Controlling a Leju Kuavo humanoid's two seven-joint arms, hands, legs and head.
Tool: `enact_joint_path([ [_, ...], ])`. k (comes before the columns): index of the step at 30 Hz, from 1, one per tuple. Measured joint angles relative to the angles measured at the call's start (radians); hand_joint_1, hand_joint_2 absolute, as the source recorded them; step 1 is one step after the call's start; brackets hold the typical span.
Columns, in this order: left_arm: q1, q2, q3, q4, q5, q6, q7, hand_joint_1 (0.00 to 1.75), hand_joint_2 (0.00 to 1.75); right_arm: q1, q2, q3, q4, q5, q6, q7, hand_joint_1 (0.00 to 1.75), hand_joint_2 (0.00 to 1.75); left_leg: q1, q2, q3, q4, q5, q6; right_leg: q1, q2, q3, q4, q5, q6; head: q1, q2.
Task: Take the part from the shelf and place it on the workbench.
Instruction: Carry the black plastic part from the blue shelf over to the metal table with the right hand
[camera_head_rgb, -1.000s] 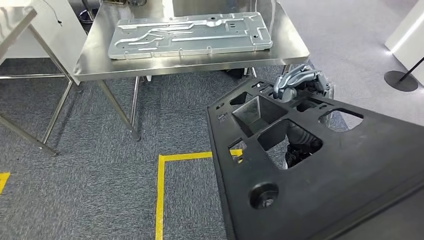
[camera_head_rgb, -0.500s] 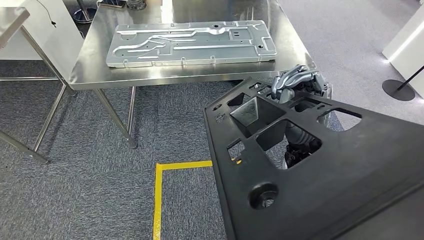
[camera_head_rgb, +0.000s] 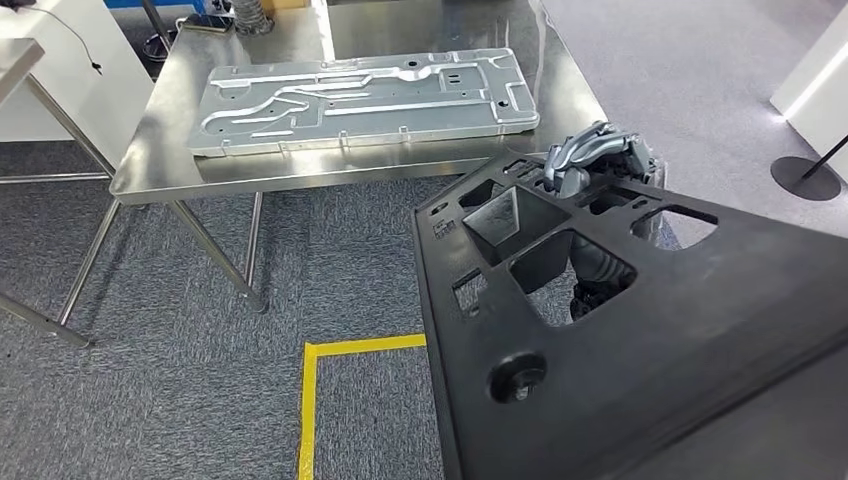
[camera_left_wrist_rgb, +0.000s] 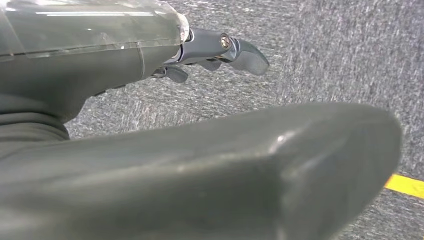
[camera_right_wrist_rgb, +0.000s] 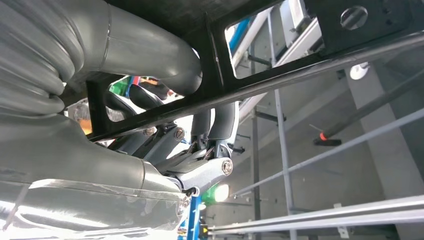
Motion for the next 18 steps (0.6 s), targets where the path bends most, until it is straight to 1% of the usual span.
enact_joint_path([
  [1, 0.001, 0.000, 0.000, 0.000, 0.000, 0.000, 0.000, 0.00, 0.00, 0.000, 0.000, 0.001, 0.002, 0.000, 0.000, 0.000, 1.75, 1.75, 0.000, 0.000, -0.016, 0.007, 0.012, 0.003, 0.003, 0.001, 0.006, 0.000, -0.005, -0.001, 0.000, 0.000],
  [2, 0.002, 0.000, 0.000, 0.000, 0.001, 0.000, 0.000, 0.00, 0.00, 0.000, 0.000, 0.001, 0.003, 0.002, 0.000, 0.001, 1.75, 1.75, -0.001, 0.000, -0.013, -0.026, 0.046, 0.008, 0.005, 0.002, 0.014, 0.000, -0.011, -0.001, 0.000, 0.000],
  [3, 0.002, 0.000, 0.000, 0.000, 0.001, 0.000, 0.000, 0.00, 0.00, -0.001, 0.000, 0.002, 0.004, 0.003, 0.000, 0.002, 1.75, 1.75, -0.003, 0.000, 0.006, -0.089, 0.092, 0.016, 0.008, 0.002, 0.024, 0.000, -0.017, 0.000, 0.000, 0.000],
  [4, 0.002, 0.001, 0.000, 0.000, 0.002, 0.000, 0.000, 0.00, 0.00, -0.003, 0.000, 0.003, 0.005, 0.005, 0.000, 0.002, 1.75, 1.75, -0.006, 0.001, 0.031, -0.159, 0.132, 0.024, 0.009, 0.001, 0.033, 0.000, -0.023, 0.001, 0.000, 0.000],
  [5, 0.001, 0.001, 0.000, 0.000, 0.002, 0.000, 0.000, 0.00, 0.00, -0.005, 0.000, 0.004, 0.007, 0.007, 0.000, 0.003, 1.75, 1.75, -0.011, 0.001, 0.051, -0.214, 0.149, 0.029, 0.011, 0.002, 0.038, 0.000, -0.028, 0.004, 0.000, 0.000],
  [6, 0.001, 0.002, 0.000, 0.000, 0.003, 0.000, 0.000, 0.00, 0.00, -0.006, 0.000, 0.005, 0.008, 0.008, 0.000, 0.004, 1.75, 1.75, -0.015, 0.002, 0.065, -0.248, 0.154, 0.034, 0.011, 0.002, 0.041, 0.000, -0.032, 0.009, 0.000, 0.000],
  [7, 0.001, 0.002, 0.000, 0.000, 0.004, 0.000, -0.001, 0.00, 0.00, -0.007, 0.000, 0.006, 0.009, 0.008, 0.000, 0.005, 1.75, 1.75, -0.018, 0.002, 0.070, -0.262, 0.150, 0.038, 0.010, 0.003, 0.042, 0.004, -0.033, 0.016, 0.000, 0.000],
  [8, 0.001, 0.001, 0.000, 0.000, 0.005, 0.000, -0.001, 0.00, 0.00, -0.009, 0.001, 0.008, 0.010, 0.009, -0.001, 0.007, 1.75, 1.75, -0.018, 0.002, 0.073, -0.268, 0.147, 0.042, 0.010, 0.004, 0.042, 0.008, -0.032, 0.023, 0.000, 0.000],
  [10, 0.002, 0.000, 0.001, 0.000, 0.007, 0.000, -0.001, 0.00, 0.00, -0.014, 0.001, 0.009, 0.012, 0.010, -0.001, 0.011, 1.75, 1.75, -0.014, 0.000, 0.090, -0.279, 0.163, 0.052, 0.009, 0.003, 0.043, 0.028, -0.037, 0.036, 0.000, 0.000],
  [11, 0.002, 0.000, 0.001, 0.000, 0.008, 0.000, -0.002, 0.00, 0.00, -0.018, 0.001, 0.010, 0.012, 0.011, -0.001, 0.012, 1.75, 1.75, -0.012, 0.000, 0.099, -0.282, 0.163, 0.056, 0.008, 0.003, 0.033, 0.052, -0.052, 0.042, 0.000, 0.000],
  [12, 0.001, -0.001, 0.001, 0.000, 0.008, -0.001, -0.002, 0.00, 0.00, -0.021, 0.001, 0.010, 0.013, 0.011, -0.002, 0.012, 1.75, 1.75, -0.011, 0.000, 0.105, -0.285, 0.163, 0.059, 0.006, 0.003, 0.010, 0.095, -0.075, 0.047, 0.000, 0.000],
  [14, 0.000, -0.001, 0.001, 0.000, 0.009, -0.001, -0.002, 0.00, 0.00, -0.023, 0.001, 0.012, 0.015, 0.011, -0.003, 0.014, 1.75, 1.75, -0.011, 0.000, 0.110, -0.285, 0.155, 0.062, 0.001, 0.003, -0.068, 0.218, -0.129, 0.054, 0.000, 0.000],
  [15, 0.001, -0.002, 0.001, 0.000, 0.010, -0.001, -0.002, 0.00, 0.00, -0.020, 0.001, 0.012, 0.017, 0.011, -0.004, 0.015, 1.75, 1.75, -0.011, -0.001, 0.113, -0.285, 0.150, 0.062, -0.002, 0.003, -0.104, 0.266, -0.141, 0.057, 0.000, 0.000],
  [16, 0.003, -0.002, 0.001, 0.000, 0.010, -0.002, -0.002, 0.00, 0.00, -0.018, 0.001, 0.013, 0.018, 0.011, -0.005, 0.017, 1.75, 1.75, -0.011, -0.001, 0.117, -0.284, 0.144, 0.061, -0.004, 0.002, -0.126, 0.283, -0.134, 0.059, 0.000, 0.000],
  [17, 0.004, -0.003, 0.002, 0.000, 0.011, -0.002, -0.002, 0.00, 0.00, -0.016, 0.001, 0.015, 0.019, 0.011, -0.005, 0.017, 1.75, 1.75, -0.011, -0.002, 0.125, -0.284, 0.138, 0.059, -0.006, 0.002, -0.127, 0.259, -0.105, 0.060, 0.000, 0.000],
  [18, 0.004, -0.005, 0.002, 0.000, 0.012, -0.002, -0.002, 0.00, 0.00, -0.015, 0.001, 0.016, 0.019, 0.012, -0.005, 0.018, 1.75, 1.75, -0.010, -0.002, 0.135, -0.284, 0.131, 0.057, -0.007, 0.001, -0.109, 0.200, -0.059, 0.059, 0.000, 0.000],
])
